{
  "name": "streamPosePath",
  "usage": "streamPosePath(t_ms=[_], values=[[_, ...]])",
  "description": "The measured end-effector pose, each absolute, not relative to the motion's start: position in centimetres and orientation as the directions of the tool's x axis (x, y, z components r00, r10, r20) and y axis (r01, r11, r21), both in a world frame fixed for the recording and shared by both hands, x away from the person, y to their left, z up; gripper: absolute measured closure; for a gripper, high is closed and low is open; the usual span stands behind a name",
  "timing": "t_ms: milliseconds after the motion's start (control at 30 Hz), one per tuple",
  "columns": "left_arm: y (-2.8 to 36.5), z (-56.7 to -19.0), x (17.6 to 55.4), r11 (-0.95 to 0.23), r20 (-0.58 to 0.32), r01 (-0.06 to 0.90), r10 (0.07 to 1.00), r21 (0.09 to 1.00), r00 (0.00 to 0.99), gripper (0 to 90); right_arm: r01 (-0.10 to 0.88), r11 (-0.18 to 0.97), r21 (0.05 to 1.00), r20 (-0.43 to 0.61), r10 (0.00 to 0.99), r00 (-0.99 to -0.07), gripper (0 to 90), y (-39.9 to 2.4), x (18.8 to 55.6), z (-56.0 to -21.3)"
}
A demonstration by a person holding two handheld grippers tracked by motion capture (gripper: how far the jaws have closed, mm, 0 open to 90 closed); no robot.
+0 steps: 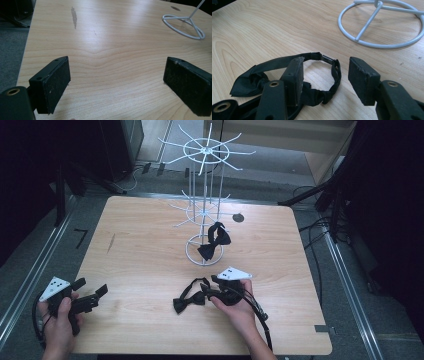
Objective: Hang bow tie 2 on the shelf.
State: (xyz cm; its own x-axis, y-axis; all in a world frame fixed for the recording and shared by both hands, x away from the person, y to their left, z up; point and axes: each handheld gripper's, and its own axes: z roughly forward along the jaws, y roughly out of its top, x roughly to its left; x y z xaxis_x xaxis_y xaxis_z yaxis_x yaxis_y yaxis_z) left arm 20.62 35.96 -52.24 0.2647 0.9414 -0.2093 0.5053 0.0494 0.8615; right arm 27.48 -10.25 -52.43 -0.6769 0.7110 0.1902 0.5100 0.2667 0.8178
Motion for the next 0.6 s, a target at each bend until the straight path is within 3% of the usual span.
streamPosePath(t_ms=[600], values=[[35.94,-52.25,20.63,0.046,-0.207,0.505,0.941,0.862,0.267,7.7,0.543,0.272,0.795,0.206,0.721,-0.662,46.5,-9.61,28.01,-53.32]])
